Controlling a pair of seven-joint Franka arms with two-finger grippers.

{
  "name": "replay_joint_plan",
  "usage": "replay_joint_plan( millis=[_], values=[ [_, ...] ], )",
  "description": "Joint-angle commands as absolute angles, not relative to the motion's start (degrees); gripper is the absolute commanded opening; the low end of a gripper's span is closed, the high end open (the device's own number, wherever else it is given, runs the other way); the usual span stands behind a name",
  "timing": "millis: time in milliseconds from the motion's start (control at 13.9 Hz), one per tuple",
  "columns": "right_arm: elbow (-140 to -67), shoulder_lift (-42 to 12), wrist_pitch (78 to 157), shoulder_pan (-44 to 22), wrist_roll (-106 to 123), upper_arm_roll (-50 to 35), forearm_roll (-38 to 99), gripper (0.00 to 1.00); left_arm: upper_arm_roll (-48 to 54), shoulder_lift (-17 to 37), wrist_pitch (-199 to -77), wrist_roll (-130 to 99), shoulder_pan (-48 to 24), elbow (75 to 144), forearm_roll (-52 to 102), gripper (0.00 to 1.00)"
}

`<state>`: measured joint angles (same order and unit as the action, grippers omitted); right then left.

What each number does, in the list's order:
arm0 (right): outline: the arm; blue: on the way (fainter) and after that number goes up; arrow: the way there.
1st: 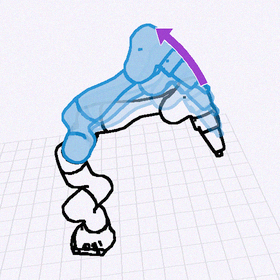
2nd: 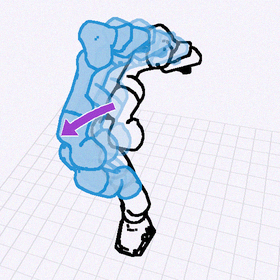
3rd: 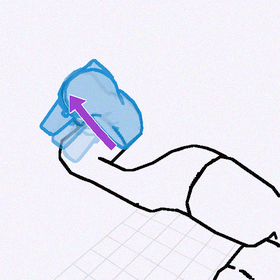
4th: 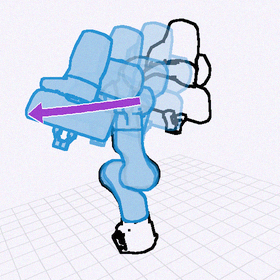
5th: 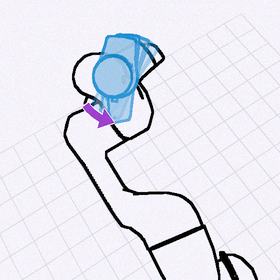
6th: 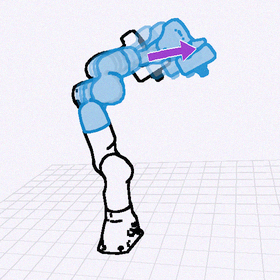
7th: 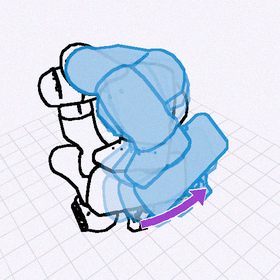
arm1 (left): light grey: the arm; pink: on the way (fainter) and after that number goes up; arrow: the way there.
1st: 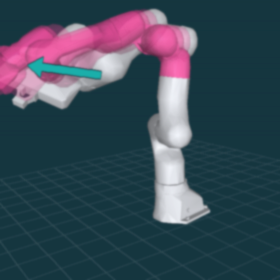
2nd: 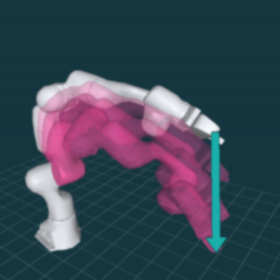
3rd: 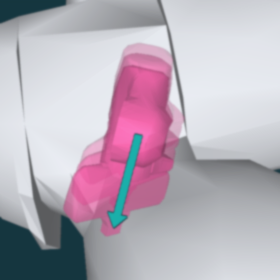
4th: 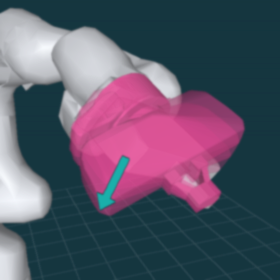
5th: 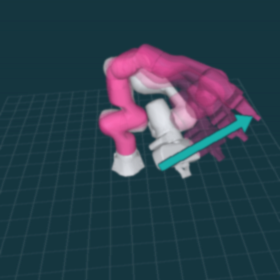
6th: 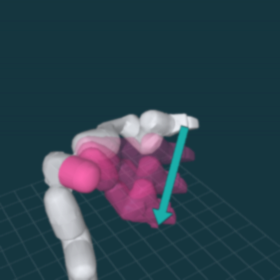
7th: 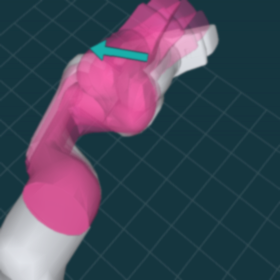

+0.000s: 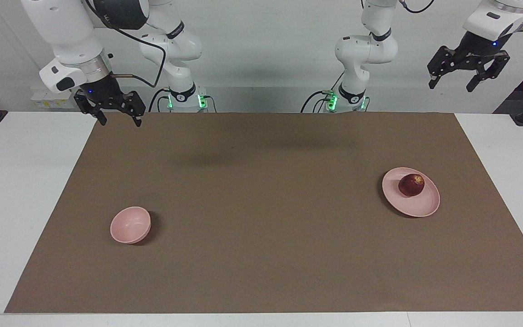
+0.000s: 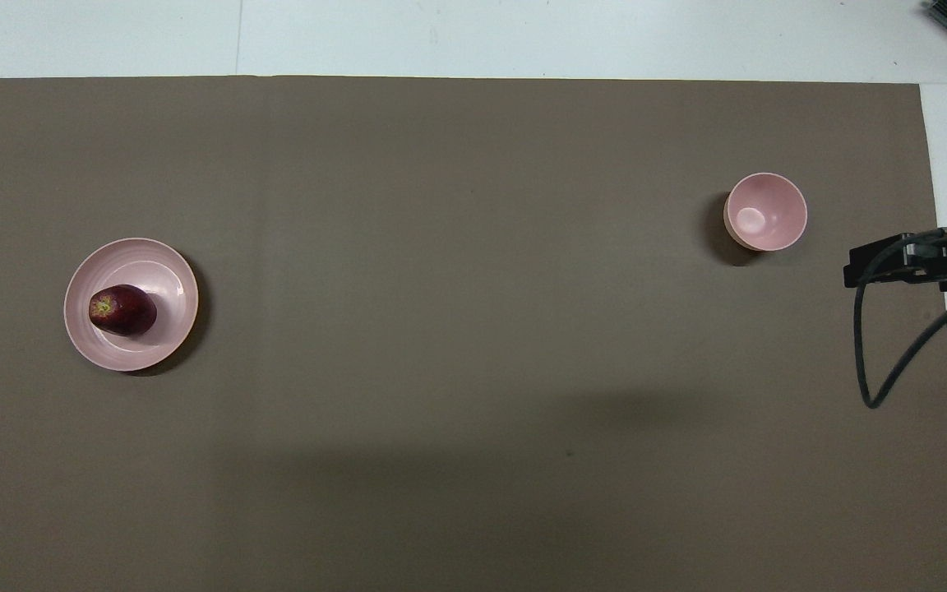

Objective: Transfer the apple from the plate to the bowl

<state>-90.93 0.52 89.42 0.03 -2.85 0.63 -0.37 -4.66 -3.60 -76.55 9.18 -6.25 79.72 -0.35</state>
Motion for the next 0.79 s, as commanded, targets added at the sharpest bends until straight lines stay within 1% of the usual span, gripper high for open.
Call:
replay_joint_plan(
  millis=[0,574,717],
  values=[
    [-92.72,2.02,89.65,0.01,-2.37,0.26,0.88,1.0,-4.39,-3.6,-76.29,8.61,-5.89,79.01,-0.26,1.0],
    [-92.11,1.49,90.17,0.09,-1.85,0.0,0.88,1.0,-4.31,-3.78,-76.11,8.79,-5.89,79.1,-0.09,1.0],
    [-92.11,1.41,90.26,0.09,-1.58,0.0,0.79,1.0,-3.43,-3.87,-76.38,8.7,-6.85,79.36,0.35,1.0]
  ],
)
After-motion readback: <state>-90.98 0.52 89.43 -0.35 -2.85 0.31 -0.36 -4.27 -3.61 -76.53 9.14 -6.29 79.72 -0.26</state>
